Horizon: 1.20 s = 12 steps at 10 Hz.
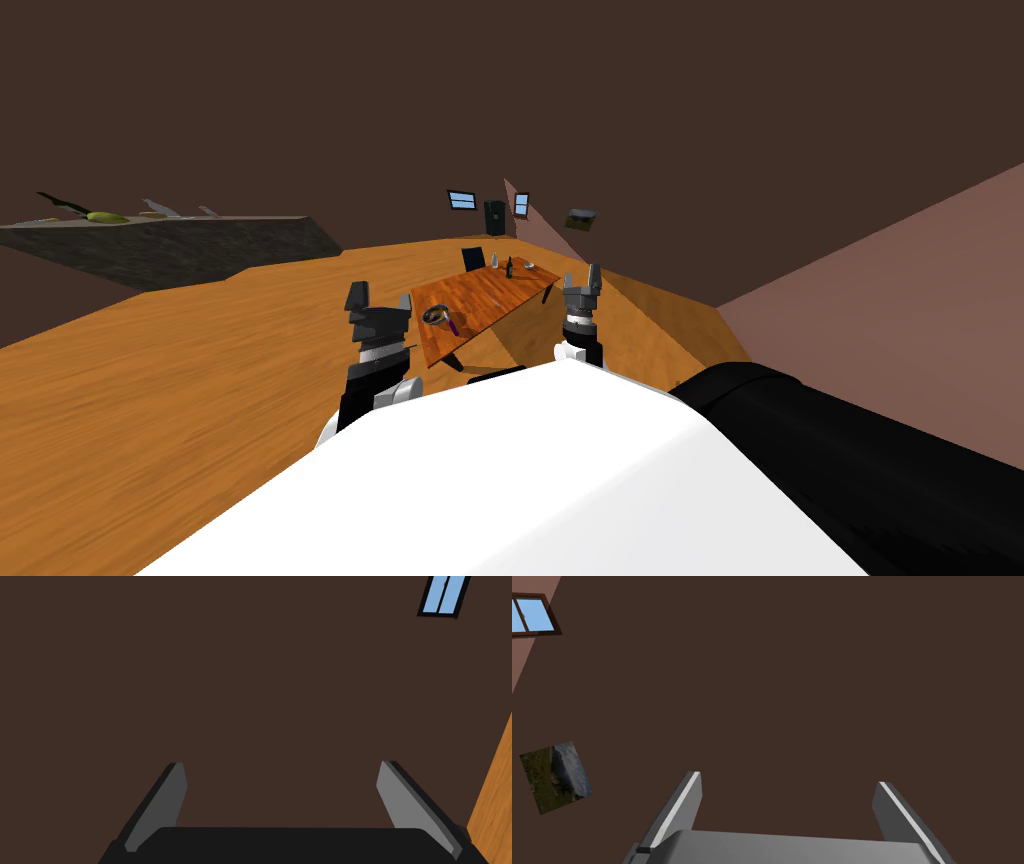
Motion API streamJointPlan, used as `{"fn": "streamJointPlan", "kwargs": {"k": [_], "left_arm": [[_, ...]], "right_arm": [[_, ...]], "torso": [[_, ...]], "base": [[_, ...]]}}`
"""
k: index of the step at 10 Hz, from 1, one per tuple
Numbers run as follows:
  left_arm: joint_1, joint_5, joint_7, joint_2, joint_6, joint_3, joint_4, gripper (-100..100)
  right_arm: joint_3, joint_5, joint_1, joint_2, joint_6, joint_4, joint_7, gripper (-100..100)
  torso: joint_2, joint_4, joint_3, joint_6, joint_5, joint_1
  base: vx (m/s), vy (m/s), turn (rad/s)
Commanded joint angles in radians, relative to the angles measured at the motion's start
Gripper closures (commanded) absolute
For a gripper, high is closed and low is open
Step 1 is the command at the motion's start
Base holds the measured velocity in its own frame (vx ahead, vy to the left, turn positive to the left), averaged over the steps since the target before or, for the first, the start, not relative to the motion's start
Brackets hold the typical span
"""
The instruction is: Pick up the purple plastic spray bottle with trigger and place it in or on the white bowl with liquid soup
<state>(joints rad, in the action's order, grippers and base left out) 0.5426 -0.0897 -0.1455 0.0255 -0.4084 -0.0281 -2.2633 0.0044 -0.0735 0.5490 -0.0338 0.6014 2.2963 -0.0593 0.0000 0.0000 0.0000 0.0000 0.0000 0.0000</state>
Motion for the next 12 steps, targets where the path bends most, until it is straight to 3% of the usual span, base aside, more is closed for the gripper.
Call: {"fn": "streamJointPlan", "kwargs": {"k": [1,7,10,11,12], "left_arm": [[-0.007,0.011,-0.008,-0.032,0.002,0.001,0.009,-100],[-0.084,0.121,-0.086,-0.153,0.027,0.009,0.097,-100],[-0.142,0.205,-0.146,-0.188,0.046,0.016,0.167,-100],[-0.142,0.205,-0.146,-0.188,0.046,0.016,0.167,-100],[-0.164,0.235,-0.168,-0.197,0.054,0.019,0.194,-100]], "right_arm": [[0.0,0.0,0.0,0.0,0.0,0.0,0.0,0],[0.0,0.0,0.0,0.0,0.0,0.0,0.0,0],[0.0,0.0,0.0,0.0,0.0,0.0,0.0,0],[0.0,0.0,0.0,0.0,0.0,0.0,0.0,0],[0.0,0.0,0.0,0.0,0.0,0.0,0.0,0]], "torso": [[0.0,0.0,0.0,0.0,0.0,0.0],[-0.002,-0.001,-0.001,0.0,0.0,-0.001],[-0.003,-0.001,-0.002,0.0,0.0,-0.002],[-0.003,-0.001,-0.002,0.0,0.0,-0.002],[-0.003,-0.001,-0.002,0.0,0.0,-0.001]], "base": [[0.005,-0.001,0.013],[0.024,-0.011,0.025],[0.04,-0.03,0.035],[0.035,-0.021,0.02],[0.025,-0.015,0.026]]}}
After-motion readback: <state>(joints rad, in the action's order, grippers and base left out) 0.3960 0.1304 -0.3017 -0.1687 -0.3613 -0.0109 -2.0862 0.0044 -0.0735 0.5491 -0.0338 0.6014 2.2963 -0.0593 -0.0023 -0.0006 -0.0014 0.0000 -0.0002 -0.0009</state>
